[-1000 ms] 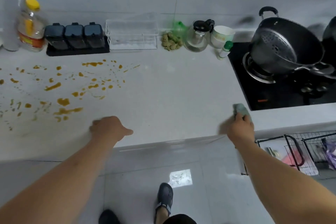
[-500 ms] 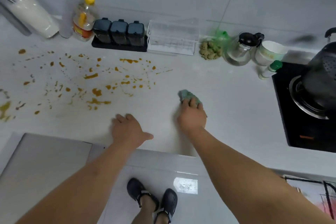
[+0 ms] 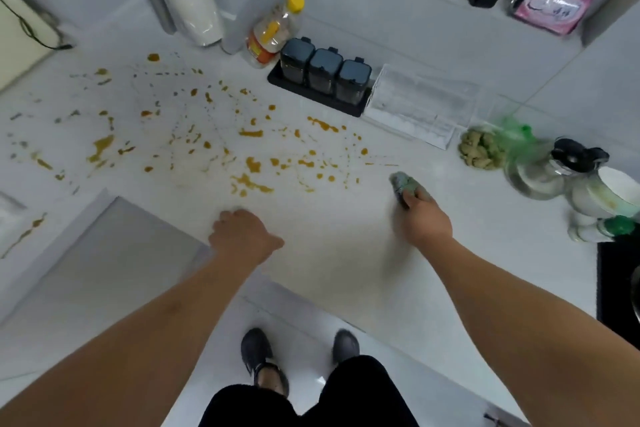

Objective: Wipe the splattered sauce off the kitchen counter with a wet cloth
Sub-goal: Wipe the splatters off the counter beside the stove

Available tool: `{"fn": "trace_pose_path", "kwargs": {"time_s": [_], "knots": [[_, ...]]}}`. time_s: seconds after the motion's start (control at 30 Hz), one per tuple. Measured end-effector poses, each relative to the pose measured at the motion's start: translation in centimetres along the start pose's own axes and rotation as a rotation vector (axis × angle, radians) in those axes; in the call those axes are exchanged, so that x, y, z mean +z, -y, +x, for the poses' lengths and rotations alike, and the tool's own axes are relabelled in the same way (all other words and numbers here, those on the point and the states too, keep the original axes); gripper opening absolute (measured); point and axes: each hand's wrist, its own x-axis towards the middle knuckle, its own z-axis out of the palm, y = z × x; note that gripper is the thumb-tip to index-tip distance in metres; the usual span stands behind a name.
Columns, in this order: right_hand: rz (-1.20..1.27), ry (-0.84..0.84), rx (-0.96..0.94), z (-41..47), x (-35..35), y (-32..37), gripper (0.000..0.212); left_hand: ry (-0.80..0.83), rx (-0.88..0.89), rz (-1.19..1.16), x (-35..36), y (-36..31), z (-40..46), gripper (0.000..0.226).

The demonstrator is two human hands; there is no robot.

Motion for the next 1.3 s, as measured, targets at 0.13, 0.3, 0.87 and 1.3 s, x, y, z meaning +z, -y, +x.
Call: {"fn": "trace_pose_path", "kwargs": {"time_s": [0.13,0.3,0.87,1.3], "knots": [[-0.004,-0.038,0.036,6.2,-0.6,0.7,0.066,-0.037,-0.074,-0.047,0.5,1.2,0.3,0.115],[-0.059,-0.032,-0.141,7.5,1.6,7.1,0.062,0.061,-0.107,-0.095,1.3,0.0,0.8,0.143],[-0.162,0.024,-0.226,11.4,-1.0,6.0,0.061,-0.006,-0.156,-0.063,2.3,-1.3,1.5,0.135],[-0.269,0.088,-0.489,8.3,0.5,4.6,0.062,-0.028,-0.151,-0.079,2.0,-1.3,1.0,0.136]]}}
